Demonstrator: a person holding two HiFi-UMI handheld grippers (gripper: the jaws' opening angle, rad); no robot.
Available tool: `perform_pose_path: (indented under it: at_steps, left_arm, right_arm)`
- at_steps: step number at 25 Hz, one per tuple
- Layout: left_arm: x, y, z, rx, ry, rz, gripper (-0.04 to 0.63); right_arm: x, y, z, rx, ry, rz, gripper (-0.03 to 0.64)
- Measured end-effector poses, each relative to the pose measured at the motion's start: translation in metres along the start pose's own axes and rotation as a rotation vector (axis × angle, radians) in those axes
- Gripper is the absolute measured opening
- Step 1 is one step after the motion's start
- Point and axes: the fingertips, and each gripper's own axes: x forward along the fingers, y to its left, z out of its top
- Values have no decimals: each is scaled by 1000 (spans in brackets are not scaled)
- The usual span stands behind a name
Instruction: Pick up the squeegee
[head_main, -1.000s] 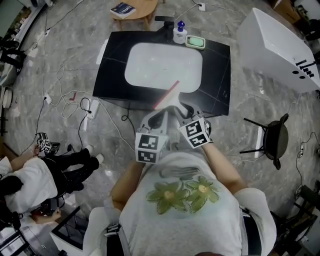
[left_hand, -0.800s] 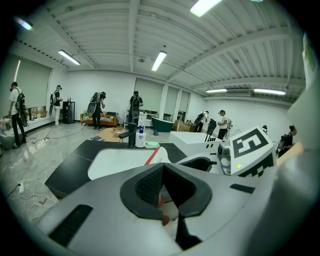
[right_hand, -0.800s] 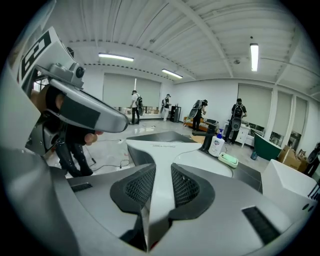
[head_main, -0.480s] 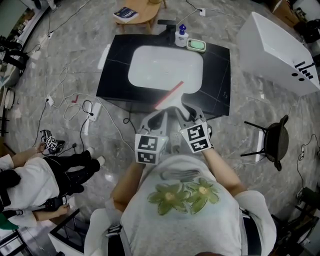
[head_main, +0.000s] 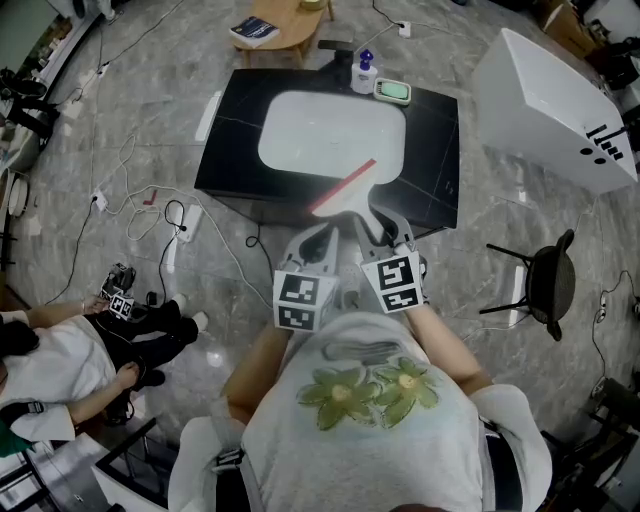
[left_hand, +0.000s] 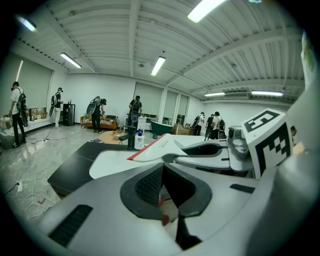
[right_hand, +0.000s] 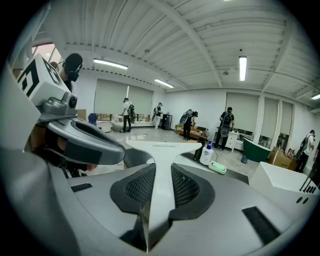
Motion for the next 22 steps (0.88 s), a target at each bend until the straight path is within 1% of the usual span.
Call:
perform_pose_path:
  at_steps: [10, 22]
  left_arm:
    - [-15, -1, -1, -9, -26, 5, 11]
    - [-28, -4, -2, -2, -61, -4, 11]
  right_arm:
    - [-27, 12, 20, 53, -55, -12, 95]
    - [-50, 27, 33, 78, -101, -18, 96]
